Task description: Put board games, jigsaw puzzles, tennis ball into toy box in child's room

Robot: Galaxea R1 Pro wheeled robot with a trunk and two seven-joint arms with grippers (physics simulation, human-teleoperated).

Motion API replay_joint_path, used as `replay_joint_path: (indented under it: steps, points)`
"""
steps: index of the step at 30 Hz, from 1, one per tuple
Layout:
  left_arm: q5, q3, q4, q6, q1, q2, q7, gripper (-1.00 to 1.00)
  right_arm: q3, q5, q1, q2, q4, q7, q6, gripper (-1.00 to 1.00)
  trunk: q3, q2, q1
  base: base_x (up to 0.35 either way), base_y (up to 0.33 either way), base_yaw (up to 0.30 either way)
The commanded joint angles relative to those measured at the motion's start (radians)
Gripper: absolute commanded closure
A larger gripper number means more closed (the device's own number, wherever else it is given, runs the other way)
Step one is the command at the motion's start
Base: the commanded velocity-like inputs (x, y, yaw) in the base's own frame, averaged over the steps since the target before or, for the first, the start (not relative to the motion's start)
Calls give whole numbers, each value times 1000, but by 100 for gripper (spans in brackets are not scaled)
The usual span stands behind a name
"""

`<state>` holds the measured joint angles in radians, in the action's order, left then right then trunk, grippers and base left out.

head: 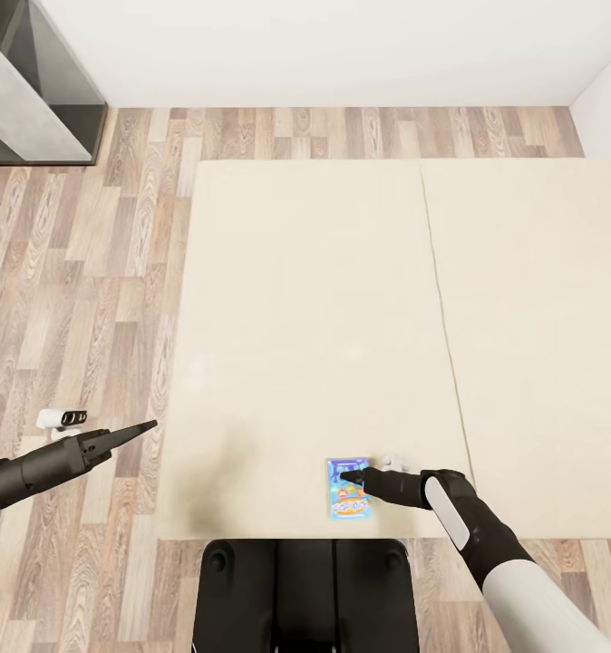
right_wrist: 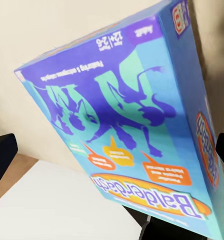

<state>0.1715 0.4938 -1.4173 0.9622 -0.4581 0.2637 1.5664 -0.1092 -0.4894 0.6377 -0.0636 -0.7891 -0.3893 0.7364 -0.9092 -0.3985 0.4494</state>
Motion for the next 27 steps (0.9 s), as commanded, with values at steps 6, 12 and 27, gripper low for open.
replay_joint_path:
  steps: [6,12,27]
  points:
    - [-1,0,0,11,0,0,4,-100,-4,0,0,-1,-1,-2,3,-100,-1,-2,1,0,47,0]
    - [-1,0,0,12,0,0,4,-100,-6,0,0,1,-2,-2,3,-100,-1,-2,1,0,166,0]
    - [-1,0,0,11,0,0,4,-100,-7,1,0,1,-3,-2,3,-100,-1,-2,1,0,170,0]
